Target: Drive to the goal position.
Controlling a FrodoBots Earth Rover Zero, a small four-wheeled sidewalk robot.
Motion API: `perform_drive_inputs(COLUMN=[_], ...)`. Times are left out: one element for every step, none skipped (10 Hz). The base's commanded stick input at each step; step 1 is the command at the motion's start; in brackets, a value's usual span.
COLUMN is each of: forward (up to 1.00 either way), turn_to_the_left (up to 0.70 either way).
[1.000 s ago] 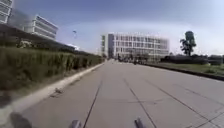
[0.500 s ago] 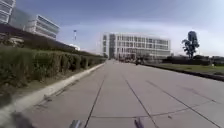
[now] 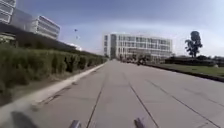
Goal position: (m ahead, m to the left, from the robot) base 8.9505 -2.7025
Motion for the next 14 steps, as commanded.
perform_drive_inputs(forward=[0.7,0.7,0.7,0.7,0.7,0.7,0.7,0.7,0.7,0.7,0.7,0.7,0.7,0.7], turn_to_the_left=[0.0,0.0,0.0,0.0,0.0,0.0,0.0,0.0,0.0,0.0,0.0,0.0,0.0,0.0])
